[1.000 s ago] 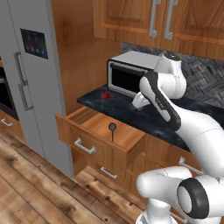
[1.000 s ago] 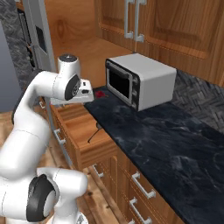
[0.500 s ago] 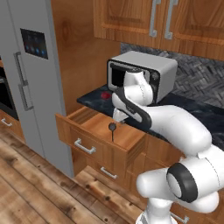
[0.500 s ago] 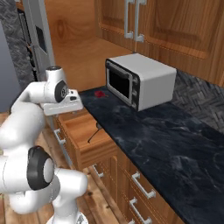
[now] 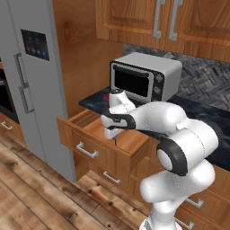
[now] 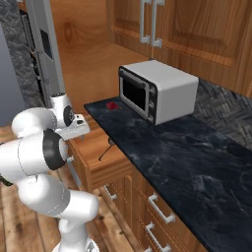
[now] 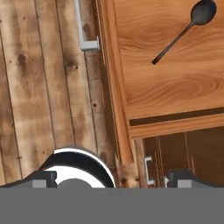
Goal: Pick the ladle from the drawer and place it on the counter.
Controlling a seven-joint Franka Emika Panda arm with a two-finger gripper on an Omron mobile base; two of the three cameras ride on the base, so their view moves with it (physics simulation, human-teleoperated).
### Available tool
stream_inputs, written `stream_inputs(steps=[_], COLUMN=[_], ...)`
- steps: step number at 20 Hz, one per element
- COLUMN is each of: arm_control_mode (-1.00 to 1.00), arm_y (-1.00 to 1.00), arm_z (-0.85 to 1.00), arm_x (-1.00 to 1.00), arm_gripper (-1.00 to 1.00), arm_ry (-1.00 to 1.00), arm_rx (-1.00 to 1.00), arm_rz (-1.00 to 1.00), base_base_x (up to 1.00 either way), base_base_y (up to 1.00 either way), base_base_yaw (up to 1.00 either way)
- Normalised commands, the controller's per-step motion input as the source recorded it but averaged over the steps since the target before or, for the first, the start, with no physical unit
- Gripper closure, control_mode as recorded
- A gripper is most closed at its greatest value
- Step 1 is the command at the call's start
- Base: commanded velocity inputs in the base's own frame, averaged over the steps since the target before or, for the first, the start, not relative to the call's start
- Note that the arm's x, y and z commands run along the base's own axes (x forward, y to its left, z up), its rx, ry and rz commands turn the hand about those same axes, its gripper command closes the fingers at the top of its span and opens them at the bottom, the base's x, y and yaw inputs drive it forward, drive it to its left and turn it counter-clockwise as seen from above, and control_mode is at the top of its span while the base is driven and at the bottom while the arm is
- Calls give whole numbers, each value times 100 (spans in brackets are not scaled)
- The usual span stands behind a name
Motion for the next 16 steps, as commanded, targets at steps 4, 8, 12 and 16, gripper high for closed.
stream_inputs(steps=[4,8,12,16], arm_control_mode=[-100,-100,-100,-100], arm_y=[9,0,16,26], arm_z=[-85,-77,-70,-63], arm_x=[57,56,21,5], arm_gripper=[-100,-100,-100,-100], arm_ry=[0,0,8,20], arm_rx=[0,0,0,0], arm_rz=[9,8,1,0], base_base_x=[0,0,0,0], base_base_y=[0,0,0,0], base_base_yaw=[0,0,0,0])
